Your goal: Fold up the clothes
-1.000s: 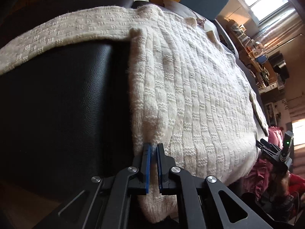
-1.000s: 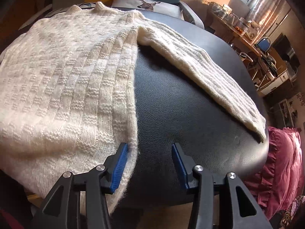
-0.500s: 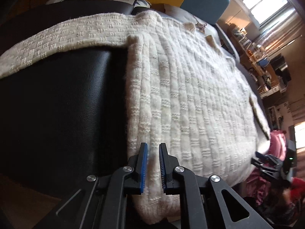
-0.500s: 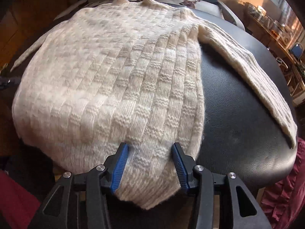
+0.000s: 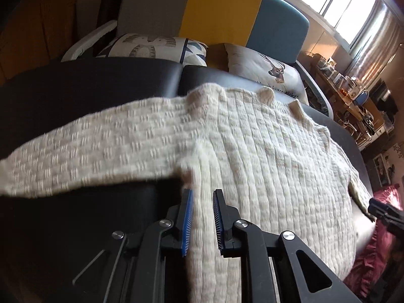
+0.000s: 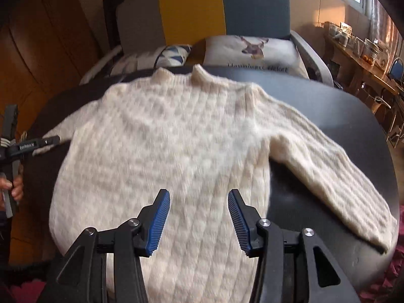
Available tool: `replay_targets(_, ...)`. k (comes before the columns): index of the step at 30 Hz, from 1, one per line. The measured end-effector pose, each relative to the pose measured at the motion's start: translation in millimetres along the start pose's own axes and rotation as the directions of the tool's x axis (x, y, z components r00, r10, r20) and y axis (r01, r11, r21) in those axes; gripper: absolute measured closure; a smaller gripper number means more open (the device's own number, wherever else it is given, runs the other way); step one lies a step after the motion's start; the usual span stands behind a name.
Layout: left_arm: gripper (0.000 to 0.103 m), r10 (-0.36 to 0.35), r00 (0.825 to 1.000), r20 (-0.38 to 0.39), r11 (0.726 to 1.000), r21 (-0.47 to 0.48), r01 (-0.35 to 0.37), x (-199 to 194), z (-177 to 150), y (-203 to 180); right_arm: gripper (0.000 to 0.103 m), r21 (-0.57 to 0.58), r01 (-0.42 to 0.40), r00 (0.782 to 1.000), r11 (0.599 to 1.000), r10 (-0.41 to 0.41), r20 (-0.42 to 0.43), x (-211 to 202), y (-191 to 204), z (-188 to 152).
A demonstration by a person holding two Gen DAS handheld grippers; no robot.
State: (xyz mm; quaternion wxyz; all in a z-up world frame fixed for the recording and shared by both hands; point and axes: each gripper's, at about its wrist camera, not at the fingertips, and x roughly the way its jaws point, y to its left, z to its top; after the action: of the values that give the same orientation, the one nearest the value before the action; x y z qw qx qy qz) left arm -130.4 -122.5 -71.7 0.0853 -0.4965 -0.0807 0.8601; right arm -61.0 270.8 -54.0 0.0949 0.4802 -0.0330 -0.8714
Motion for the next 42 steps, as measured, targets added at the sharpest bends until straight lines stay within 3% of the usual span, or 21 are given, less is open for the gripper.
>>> replay_targets(4, 0.086, 0.053, 0.999, 0.008, 0.995, 0.089, -0.053, 35.6, 35.4, -17.1, 0.054, -0.017, -0.004, 1.000, 1.000, 0.004, -0.014, 53.3, -8.7, 58.0)
replay_targets(11, 0.086, 0.131, 0.991, -0.035, 0.976, 0.178, -0.122, 110.2, 70.8, -23.1, 0.054, -0.031, 0.107, 0.985, 0.994, -0.110, -0.136, 161.1, -35.4, 110.2)
replay_targets(18, 0.083, 0.161, 0.987, -0.004, 0.971, 0.181, -0.158, 134.2, 100.6, -10.6, 0.051, -0.010, 0.143, 0.981, 0.990, -0.143, -0.128, 199.1, -45.8, 136.3)
replay_targets(23, 0.069, 0.200, 0.980, 0.007, 0.967, 0.161, -0.199, 147.3, 120.3, -2.5, 0.050, 0.006, 0.118, 0.985, 0.993, -0.116, -0.128, 202.5, -50.1, 151.8)
replay_targets(26, 0.069, 0.215, 0.977, 0.005, 0.966, 0.148, -0.214, 139.3, 122.3, 0.9, 0.050, 0.063, -0.001, 0.994, 0.998, 0.008, -0.113, 174.4, -57.3, 144.8)
replay_targets(28, 0.070, 0.193, 0.980, 0.048, 0.972, 0.127, -0.197, 116.8, 112.8, 2.1, 0.050, 0.083, -0.098, 0.990, 0.992, 0.106, -0.088, 142.7, -63.2, 125.7)
replay_targets(30, 0.070, 0.136, 0.989, 0.058, 0.984, 0.113, -0.141, 95.0, 92.7, 0.9, 0.050, 0.104, -0.215, 0.970, 0.971, 0.225, -0.096, 112.9, -66.1, 96.9)
replay_targets(32, 0.070, 0.060, 0.997, 0.052, 0.993, 0.101, -0.065, 73.5, 67.0, -1.5, 0.050, 0.123, -0.325, 0.933, 0.938, 0.339, -0.121, 85.9, -67.8, 64.4)
replay_targets(34, 0.070, -0.014, 0.999, 0.042, 0.996, 0.086, 0.010, 53.2, 40.4, -4.3, 0.050, 0.118, -0.357, 0.910, 0.927, 0.373, -0.181, 67.8, -63.8, 28.7)
replay_targets(38, 0.070, -0.070, 0.997, -0.019, 0.996, 0.062, 0.071, 28.6, -23.7, -17.2, 0.050, 0.051, -0.308, 0.895, 0.950, 0.307, -0.324, 49.5, -48.3, -32.8)
replay_targets(40, 0.070, -0.078, 0.996, -0.040, 0.994, 0.073, 0.080, 17.7, -52.0, -22.4, 0.050, 0.002, -0.250, 0.896, 0.968, 0.232, -0.380, 47.9, -42.4, -56.2)
replay_targets(42, 0.070, -0.067, 0.996, -0.065, 0.993, 0.093, 0.073, 8.8, -79.6, -27.3, 0.052, -0.065, -0.146, 0.901, 0.987, 0.106, -0.420, 49.6, -39.4, -77.1)
